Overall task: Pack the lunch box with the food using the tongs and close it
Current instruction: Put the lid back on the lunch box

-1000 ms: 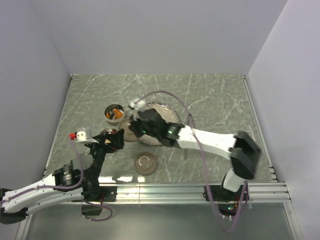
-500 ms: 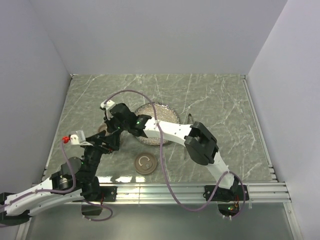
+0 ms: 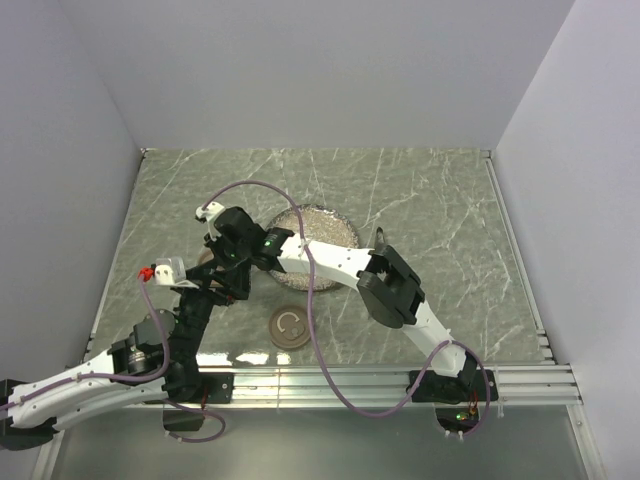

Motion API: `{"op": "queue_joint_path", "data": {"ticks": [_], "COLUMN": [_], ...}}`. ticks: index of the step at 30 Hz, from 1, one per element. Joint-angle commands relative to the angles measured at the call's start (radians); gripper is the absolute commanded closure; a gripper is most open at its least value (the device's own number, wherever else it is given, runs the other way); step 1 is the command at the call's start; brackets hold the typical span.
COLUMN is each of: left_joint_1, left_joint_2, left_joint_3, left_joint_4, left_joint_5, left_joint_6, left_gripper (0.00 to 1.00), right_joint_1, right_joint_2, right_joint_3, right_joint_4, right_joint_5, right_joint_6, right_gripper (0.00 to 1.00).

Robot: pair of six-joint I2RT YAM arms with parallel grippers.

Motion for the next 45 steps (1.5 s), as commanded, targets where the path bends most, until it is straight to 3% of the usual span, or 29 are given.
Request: {"op": "queue_joint_path", "data": {"ticks": [1,45], "left_joint_1": [-0.002,-0.002], "left_joint_2": [-0.013,0.003], "left_joint_3": [0.014,0.009], "left_joint_4": [0.032,0.033], "left_joint_5": [0.041,0.041], "left_joint_6": [0.027,0.024], "left_gripper": [0.02,0.02], "right_joint_1": [0.027,0.099], "right_joint_2": [0.015,0.067], "right_joint_3": [0.054,-0.001], "right_joint_4": [0.009,0.024], "right_joint_5": [0.001,0.001], "right_joint_6": [-0.012,-0.017], "right_gripper": [1.0,1.0]}}
